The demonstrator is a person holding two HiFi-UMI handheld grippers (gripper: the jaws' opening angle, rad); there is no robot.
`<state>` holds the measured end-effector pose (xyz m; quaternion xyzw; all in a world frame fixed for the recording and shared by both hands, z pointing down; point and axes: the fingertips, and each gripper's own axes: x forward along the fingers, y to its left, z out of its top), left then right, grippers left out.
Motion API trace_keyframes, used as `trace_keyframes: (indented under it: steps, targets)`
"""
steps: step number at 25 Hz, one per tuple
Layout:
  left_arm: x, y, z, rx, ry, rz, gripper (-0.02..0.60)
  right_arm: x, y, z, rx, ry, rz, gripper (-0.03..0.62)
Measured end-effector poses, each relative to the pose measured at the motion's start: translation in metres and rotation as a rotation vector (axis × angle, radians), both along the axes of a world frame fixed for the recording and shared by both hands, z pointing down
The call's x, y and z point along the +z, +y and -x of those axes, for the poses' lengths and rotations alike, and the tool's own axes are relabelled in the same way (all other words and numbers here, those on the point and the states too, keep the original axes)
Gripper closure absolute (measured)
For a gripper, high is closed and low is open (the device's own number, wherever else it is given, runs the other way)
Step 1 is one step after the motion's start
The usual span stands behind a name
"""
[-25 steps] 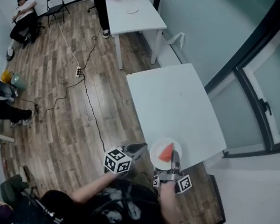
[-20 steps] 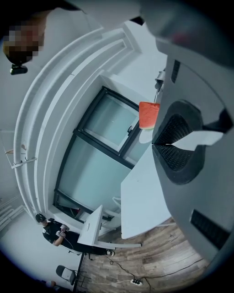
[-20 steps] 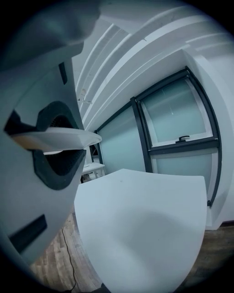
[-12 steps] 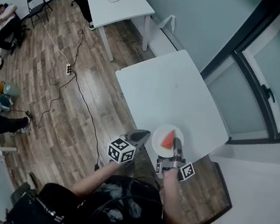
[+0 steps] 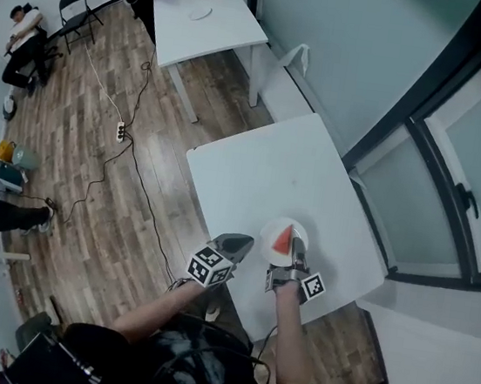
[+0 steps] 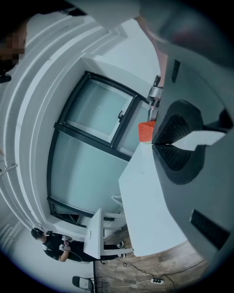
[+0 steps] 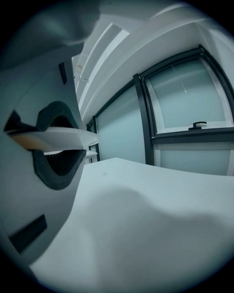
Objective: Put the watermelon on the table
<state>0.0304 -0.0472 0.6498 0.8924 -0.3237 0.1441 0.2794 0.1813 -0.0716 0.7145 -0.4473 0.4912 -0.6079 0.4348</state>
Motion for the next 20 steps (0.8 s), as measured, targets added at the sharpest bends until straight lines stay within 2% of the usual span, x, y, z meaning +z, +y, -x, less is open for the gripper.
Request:
trace_keyframes:
  steps: [5, 9, 13, 20]
  targets:
    - [0.043, -0.064, -0.007, -0.043, 0.011, 0.063, 0.575, 0.043, -0.051, -0.019, 0.04, 0.07, 0.05, 0.56]
    - [0.071, -0.115, -0.02, -0.032, 0.0, 0.087, 0.575, 0.07, -0.097, -0.033, 0.086, 0.089, 0.084, 0.56]
    - [0.081, -0.167, -0.023, -0.045, 0.011, 0.088, 0.575, 0.091, -0.16, -0.04, 0.112, 0.095, 0.103, 0.56]
    - [0.086, -0.241, -0.024, -0.088, 0.05, 0.08, 0.575, 0.098, -0.273, -0.044, 0.122, 0.122, 0.071, 0.56]
